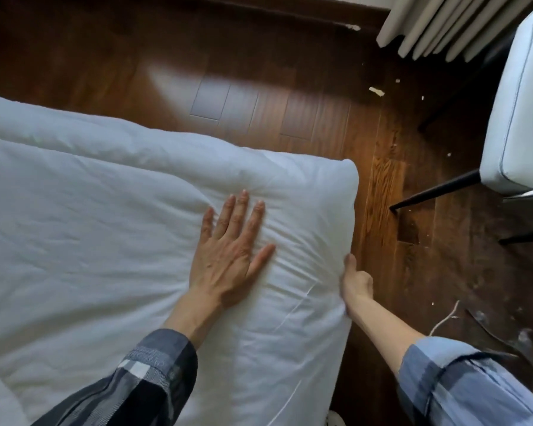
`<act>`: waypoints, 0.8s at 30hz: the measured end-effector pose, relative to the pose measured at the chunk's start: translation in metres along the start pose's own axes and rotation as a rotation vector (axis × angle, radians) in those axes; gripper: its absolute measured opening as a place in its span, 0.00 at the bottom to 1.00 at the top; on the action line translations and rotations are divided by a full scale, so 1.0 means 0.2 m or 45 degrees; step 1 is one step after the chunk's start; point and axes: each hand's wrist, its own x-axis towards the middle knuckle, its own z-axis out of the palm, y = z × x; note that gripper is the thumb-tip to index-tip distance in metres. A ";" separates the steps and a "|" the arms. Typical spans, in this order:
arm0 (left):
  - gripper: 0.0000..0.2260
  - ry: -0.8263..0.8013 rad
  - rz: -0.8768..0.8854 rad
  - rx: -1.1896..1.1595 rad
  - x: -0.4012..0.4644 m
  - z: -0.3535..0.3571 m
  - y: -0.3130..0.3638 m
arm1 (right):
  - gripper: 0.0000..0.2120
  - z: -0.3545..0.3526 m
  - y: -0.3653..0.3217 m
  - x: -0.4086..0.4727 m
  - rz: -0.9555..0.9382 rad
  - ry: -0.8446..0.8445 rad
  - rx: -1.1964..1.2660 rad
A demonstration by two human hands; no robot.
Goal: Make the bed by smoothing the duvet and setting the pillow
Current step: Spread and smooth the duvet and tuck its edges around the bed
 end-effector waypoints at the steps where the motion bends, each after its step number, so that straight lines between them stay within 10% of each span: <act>1: 0.32 -0.010 -0.008 -0.003 0.00 0.00 0.00 | 0.42 0.01 -0.06 0.01 0.031 -0.032 -0.028; 9: 0.32 0.027 -0.136 0.025 0.18 -0.03 0.00 | 0.41 0.11 -0.75 0.08 0.084 -0.303 0.599; 13: 0.32 0.045 -0.238 0.044 0.29 -0.06 -0.02 | 0.33 0.03 -0.64 0.28 0.050 0.017 0.104; 19: 0.32 0.034 -0.461 0.027 0.37 -0.08 -0.03 | 0.34 -0.03 -0.72 0.36 -0.019 -0.095 -0.436; 24: 0.32 0.059 -0.605 -0.008 0.40 -0.11 -0.02 | 0.18 0.26 -1.17 0.16 -0.650 -0.154 -0.821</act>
